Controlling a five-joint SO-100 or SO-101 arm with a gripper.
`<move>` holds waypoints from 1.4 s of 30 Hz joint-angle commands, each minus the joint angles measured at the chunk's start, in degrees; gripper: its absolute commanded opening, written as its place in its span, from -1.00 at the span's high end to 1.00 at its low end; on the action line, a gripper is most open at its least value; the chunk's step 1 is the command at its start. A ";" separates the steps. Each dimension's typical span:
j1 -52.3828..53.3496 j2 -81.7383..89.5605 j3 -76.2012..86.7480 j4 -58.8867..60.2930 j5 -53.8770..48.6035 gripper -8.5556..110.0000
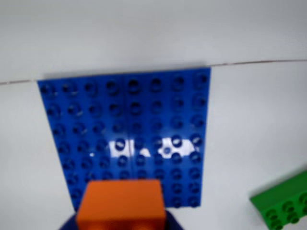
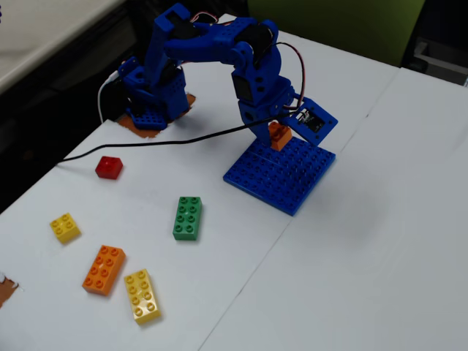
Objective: Pick up the 2x2 orange block and go up the 8x8 blue block.
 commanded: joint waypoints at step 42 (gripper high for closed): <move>-1.05 0.35 -1.67 0.62 0.79 0.84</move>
